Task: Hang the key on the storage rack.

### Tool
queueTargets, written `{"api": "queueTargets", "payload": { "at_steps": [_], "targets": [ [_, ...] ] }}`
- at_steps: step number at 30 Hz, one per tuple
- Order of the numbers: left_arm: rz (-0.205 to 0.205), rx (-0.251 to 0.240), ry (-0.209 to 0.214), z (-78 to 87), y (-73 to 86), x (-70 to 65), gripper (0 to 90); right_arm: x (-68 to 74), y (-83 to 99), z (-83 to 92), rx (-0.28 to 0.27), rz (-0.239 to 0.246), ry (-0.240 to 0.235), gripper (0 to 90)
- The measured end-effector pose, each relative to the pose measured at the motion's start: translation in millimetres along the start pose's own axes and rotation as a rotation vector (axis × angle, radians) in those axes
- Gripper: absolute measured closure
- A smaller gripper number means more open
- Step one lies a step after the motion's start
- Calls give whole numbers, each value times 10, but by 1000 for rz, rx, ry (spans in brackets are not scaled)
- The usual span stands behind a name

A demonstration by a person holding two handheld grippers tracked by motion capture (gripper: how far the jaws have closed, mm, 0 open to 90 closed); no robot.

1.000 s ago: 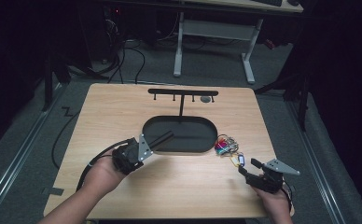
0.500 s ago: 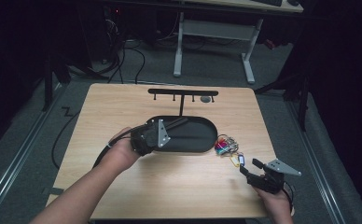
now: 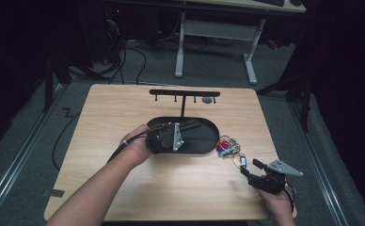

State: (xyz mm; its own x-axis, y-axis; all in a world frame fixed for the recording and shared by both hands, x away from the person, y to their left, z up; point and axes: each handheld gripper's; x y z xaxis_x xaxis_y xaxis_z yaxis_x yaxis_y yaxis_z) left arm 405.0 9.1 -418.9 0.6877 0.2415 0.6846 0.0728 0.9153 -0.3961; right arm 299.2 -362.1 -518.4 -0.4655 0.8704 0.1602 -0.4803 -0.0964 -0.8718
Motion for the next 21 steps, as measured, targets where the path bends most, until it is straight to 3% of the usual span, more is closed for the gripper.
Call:
{"api": "queueTargets", "payload": {
  "at_steps": [1, 9, 12, 21],
  "targets": [
    [-23, -1, 0, -51, -18, -7, 747, -11, -3, 7, -7, -4, -4, 313],
    [-74, -2, 6, -359, -124, -19, 746, -36, 16, 39, -19, -23, -5, 313],
    [-51, 5, 5, -455, -139, 16, 747, -44, 21, 48, -22, -28, -4, 313],
    [-50, -8, 18, -644, -81, 69, 746, -35, 24, 44, -19, -32, -13, 319]
  ]
}}
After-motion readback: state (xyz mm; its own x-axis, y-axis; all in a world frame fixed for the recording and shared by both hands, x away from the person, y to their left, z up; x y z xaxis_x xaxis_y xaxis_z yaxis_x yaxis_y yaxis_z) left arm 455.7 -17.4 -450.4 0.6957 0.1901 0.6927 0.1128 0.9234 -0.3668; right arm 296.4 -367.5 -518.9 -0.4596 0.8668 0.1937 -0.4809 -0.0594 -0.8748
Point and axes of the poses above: each handheld gripper's, and its own axes: z roughly backward along the jaws, y roughly out of its underside, x roughly to its left, and after that the axes turned 4 degrees about -y, right-handed
